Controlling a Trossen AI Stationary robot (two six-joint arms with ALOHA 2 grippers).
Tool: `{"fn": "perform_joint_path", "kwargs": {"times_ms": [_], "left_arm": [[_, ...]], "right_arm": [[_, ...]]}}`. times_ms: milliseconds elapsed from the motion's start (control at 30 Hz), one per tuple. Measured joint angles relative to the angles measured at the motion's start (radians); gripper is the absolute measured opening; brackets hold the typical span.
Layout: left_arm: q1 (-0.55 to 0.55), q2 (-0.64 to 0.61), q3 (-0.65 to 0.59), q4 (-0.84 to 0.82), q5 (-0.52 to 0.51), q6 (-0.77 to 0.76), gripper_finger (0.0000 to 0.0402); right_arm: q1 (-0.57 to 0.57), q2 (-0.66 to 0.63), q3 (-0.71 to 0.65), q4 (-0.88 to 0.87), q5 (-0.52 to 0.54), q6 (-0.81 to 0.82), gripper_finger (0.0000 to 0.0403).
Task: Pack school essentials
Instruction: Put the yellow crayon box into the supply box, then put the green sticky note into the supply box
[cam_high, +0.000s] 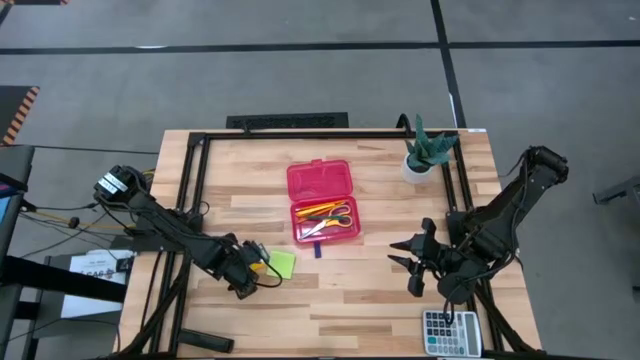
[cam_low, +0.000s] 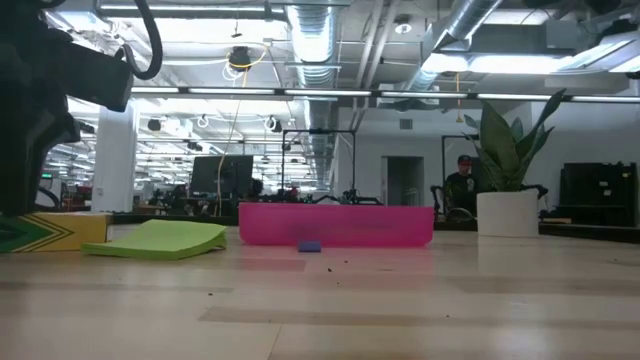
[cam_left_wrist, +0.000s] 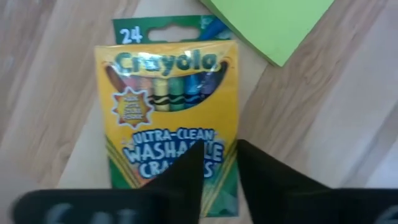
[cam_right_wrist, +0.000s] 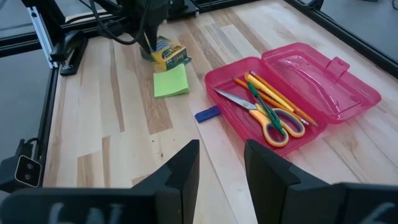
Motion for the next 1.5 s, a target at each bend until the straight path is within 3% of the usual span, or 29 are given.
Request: {"fn": "perform_joint_path", "kwargs": {"times_ms": [167, 533, 700, 833, 967, 1133, 1333, 1500], "left_arm": [[0.0, 0.0, 0.0, 0.005, 0.01, -0.002, 0.0009], [0.0, 0.001, 0.059, -0.031, 0.011, -0.037, 0.0], [0.0, 0.001, 0.157, -0.128, -0.042, -0.018, 0.0], [-0.018, -0.001, 0.204, -0.283, -0.084, -0.133, 0.0002], [-0.083, -0.059, 0.212, -0.269, -0.166, -0.31, 0.0029], [-0.183, -0.146, 0.213, -0.276, -0.285, -0.533, 0.0094], [-0.297, -0.159, 0.19, -0.392, -0.265, -0.842, 0.017], [-0.369, -0.156, 0.116, -0.385, -0.278, -1.09, 0.0206]], "right_arm": [[0.0, 0.0, 0.0, 0.0, 0.0, 0.0, 0.0132], [0.0, 0.0, 0.0, 0.0, -0.002, 0.0, 0.0133], [0.0, 0.0, 0.0, 0.0, -0.003, 0.0, 0.0132], [0.0, 0.0, 0.0, 0.001, -0.004, 0.023, 0.0135], [-0.042, 0.004, 0.0, 0.034, -0.02, 0.052, 0.0142], [-0.189, 0.064, 0.0, 0.217, -0.101, -0.05, 0.0167], [-0.408, 0.234, 0.007, 0.6, -0.427, -0.208, 0.0191], [-0.525, 0.414, 0.112, 0.628, -0.591, -0.19, 0.0192]]}}
